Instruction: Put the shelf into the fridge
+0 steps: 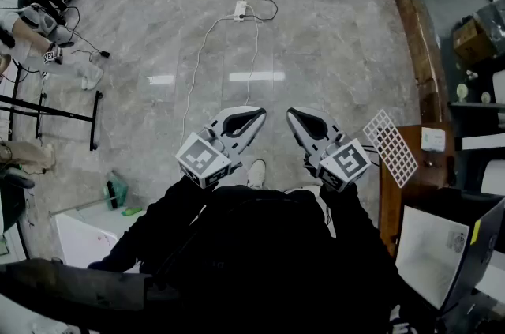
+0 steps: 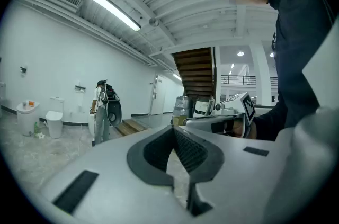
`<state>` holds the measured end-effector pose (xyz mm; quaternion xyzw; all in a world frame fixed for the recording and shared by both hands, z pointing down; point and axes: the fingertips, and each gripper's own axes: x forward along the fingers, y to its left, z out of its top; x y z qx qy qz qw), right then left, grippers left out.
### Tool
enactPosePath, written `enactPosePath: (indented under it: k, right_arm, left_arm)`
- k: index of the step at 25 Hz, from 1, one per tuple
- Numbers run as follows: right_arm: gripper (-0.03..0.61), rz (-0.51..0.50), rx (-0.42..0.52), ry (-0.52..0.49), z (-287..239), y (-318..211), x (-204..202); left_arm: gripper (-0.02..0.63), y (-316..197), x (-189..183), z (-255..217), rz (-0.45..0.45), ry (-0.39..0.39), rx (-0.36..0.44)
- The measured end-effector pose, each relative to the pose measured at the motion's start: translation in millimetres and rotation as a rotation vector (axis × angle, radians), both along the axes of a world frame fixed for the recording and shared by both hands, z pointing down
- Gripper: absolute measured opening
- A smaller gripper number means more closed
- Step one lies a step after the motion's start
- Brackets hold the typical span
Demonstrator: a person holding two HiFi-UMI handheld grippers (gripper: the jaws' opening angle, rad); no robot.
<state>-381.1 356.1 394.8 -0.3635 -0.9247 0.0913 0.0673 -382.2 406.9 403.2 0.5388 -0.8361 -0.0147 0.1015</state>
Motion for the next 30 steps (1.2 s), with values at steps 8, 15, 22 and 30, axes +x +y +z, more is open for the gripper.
enactPosePath:
  k: [8, 15, 22, 30]
  right_arm:
    - [0.006, 0.004, 0.011, 0.005, -0.8, 3.5, 6.0]
    - [0.008, 0.100, 0.008, -0.001, 3.3, -13.2, 4.9]
    - [0.006, 0.210, 0.012, -0.041, 8.9, -49.8, 23.0]
    - [0.008, 0.415, 0.019, -0.026, 4.4, -137.1, 64.4]
  left_arm:
    - [0.007, 1.2, 4.8, -1.9, -0.006, 0.015, 0.015]
    - [0.006, -10.1, 5.0, -1.2, 0.053, 0.011, 0.038]
    - [0.006, -50.4, 15.5, 0.0, 0.197, 0.029, 0.073]
    - [0.006, -143.5, 40.4, -1.3, 0.389, 0.049, 0.042]
